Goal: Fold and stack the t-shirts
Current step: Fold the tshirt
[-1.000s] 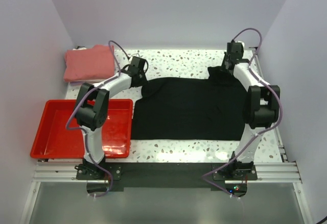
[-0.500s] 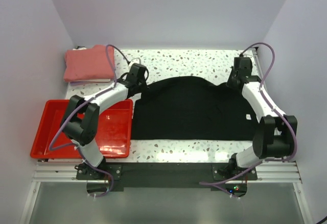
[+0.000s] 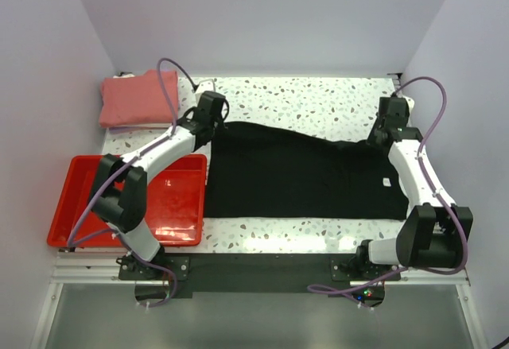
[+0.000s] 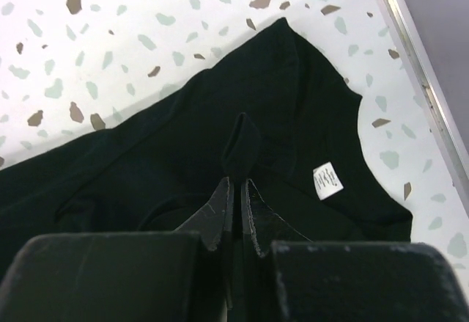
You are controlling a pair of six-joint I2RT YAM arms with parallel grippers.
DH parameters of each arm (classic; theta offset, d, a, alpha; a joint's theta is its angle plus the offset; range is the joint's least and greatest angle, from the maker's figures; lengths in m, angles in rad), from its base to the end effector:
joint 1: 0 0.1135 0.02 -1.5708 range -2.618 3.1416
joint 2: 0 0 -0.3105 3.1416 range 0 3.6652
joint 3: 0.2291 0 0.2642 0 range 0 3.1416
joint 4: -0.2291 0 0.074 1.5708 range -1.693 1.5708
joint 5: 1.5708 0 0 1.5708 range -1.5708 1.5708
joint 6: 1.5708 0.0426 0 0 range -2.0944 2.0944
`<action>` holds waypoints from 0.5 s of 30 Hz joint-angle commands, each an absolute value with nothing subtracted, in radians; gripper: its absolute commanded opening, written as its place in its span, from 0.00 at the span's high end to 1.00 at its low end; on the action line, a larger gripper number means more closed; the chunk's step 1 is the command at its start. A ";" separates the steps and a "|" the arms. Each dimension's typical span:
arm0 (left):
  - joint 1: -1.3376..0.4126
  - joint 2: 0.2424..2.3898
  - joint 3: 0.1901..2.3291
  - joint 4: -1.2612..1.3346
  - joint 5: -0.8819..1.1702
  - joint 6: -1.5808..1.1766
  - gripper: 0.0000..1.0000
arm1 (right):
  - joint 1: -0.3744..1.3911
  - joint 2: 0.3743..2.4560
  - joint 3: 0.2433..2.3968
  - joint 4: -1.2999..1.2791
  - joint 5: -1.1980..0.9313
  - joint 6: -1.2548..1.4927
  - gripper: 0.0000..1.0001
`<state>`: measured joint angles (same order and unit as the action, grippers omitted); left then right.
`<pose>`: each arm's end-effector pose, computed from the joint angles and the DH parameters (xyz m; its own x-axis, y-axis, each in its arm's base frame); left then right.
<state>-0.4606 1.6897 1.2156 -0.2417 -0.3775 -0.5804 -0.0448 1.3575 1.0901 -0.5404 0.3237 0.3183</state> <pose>0.3643 -0.1632 0.2832 -0.5815 -0.2805 -0.7636 -0.1851 0.9597 -0.2115 0.2964 -0.0269 0.3242 -0.6038 0.3241 -0.7283 0.4749 0.8801 -0.0021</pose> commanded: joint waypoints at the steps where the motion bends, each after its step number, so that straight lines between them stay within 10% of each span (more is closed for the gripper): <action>1: -0.457 1.628 1.191 -0.195 -0.428 -0.528 1.00 | -0.048 1.315 1.072 -0.581 0.315 0.321 1.00; 15: -0.463 1.476 0.934 -0.015 -0.256 -0.449 1.00 | -0.049 1.247 1.023 -0.681 0.368 0.321 1.00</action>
<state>-0.4606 1.5455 0.9710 -0.1230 -0.3038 -0.4839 -0.0471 1.2926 1.0248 -0.6407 0.3107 0.3164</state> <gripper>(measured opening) 0.022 0.026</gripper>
